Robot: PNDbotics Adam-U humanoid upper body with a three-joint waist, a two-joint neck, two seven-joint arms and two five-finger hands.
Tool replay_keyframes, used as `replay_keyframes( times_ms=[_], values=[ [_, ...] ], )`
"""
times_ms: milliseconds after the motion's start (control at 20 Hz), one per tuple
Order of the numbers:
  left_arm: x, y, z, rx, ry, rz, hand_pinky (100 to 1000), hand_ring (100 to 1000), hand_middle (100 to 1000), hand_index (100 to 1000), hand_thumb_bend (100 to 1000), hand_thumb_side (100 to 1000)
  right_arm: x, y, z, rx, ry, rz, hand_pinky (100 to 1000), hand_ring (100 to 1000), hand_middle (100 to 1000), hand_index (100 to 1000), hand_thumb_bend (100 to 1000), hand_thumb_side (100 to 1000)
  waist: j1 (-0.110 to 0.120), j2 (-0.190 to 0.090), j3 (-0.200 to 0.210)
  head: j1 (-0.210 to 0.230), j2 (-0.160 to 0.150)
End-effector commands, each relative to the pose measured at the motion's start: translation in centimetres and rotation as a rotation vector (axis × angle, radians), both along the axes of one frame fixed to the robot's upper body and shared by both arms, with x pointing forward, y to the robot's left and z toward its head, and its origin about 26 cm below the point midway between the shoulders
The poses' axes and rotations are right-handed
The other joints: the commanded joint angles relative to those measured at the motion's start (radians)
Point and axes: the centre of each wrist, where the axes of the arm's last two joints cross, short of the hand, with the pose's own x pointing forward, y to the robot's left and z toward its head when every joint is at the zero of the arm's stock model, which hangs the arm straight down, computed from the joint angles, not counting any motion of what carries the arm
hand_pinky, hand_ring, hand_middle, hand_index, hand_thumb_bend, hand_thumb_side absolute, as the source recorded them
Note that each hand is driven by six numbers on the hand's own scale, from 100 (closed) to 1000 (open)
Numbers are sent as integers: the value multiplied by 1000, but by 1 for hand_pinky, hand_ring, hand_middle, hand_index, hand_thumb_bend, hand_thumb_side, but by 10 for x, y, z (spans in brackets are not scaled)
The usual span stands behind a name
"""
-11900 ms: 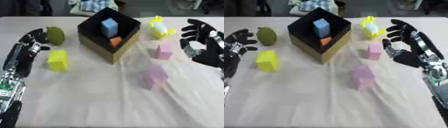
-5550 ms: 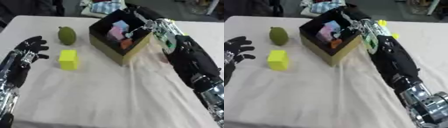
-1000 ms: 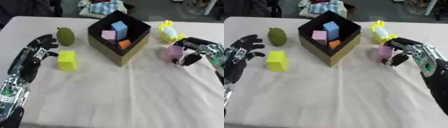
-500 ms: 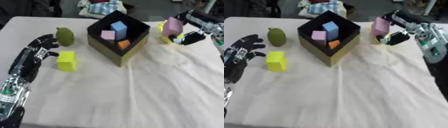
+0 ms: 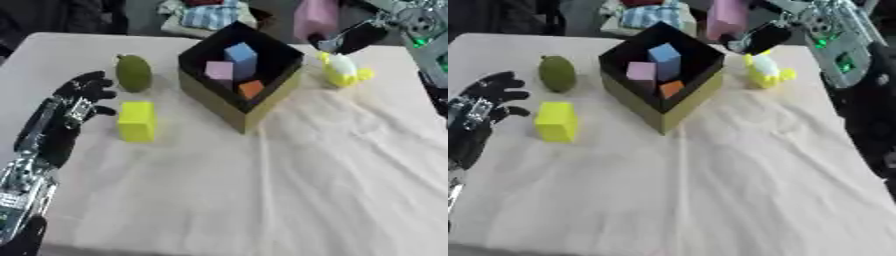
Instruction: Pick up objects on the table and place them in the box.
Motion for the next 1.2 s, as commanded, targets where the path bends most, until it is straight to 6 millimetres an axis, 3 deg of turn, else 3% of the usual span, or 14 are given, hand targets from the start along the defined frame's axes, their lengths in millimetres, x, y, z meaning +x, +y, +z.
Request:
replay_keyframes(
  times_ms=[50, 250, 400, 500, 650, 850, 1050, 1200],
  values=[
    [2, 0, 11, 19, -31, -20, 656, 771, 751, 858, 436, 621, 8, 13, -2, -40, 10, -19, 760, 752, 603, 794, 233, 224, -4, -29, 14, -18, -19],
    [2, -3, 11, 19, -30, -34, 656, 771, 750, 858, 435, 621, 19, 25, -27, -43, 61, -47, 759, 756, 625, 841, 255, 239, -1, -25, 38, -37, -23],
    [3, -4, 12, 17, -30, -38, 655, 771, 750, 858, 435, 621, 21, 34, -32, -50, 50, -31, 761, 764, 659, 876, 301, 269, 0, -23, 45, -45, -26],
    [3, -4, 11, 17, -28, -38, 655, 771, 749, 857, 435, 622, 19, 40, -29, -72, 22, -13, 770, 782, 744, 915, 439, 363, -1, -23, 45, -47, -26],
    [3, -4, 10, 17, -25, -37, 655, 771, 749, 857, 435, 622, 14, 48, -21, -127, -35, 13, 788, 812, 834, 950, 512, 401, -4, -23, 41, -46, -24],
    [2, -3, 10, 18, -23, -32, 655, 772, 749, 858, 435, 623, 5, 55, -5, -165, -104, 49, 795, 819, 847, 960, 499, 410, -6, -24, 33, -44, -24],
    [2, -2, 9, 19, -22, -24, 655, 772, 749, 857, 435, 623, -1, 41, 12, -121, -151, 18, 794, 819, 850, 962, 486, 406, -8, -24, 25, -37, -23],
    [2, -1, 9, 19, -21, -22, 655, 772, 749, 857, 435, 623, 4, 18, 14, -41, -151, -69, 790, 815, 854, 963, 482, 404, -10, -23, 22, -33, -26]
  ],
)
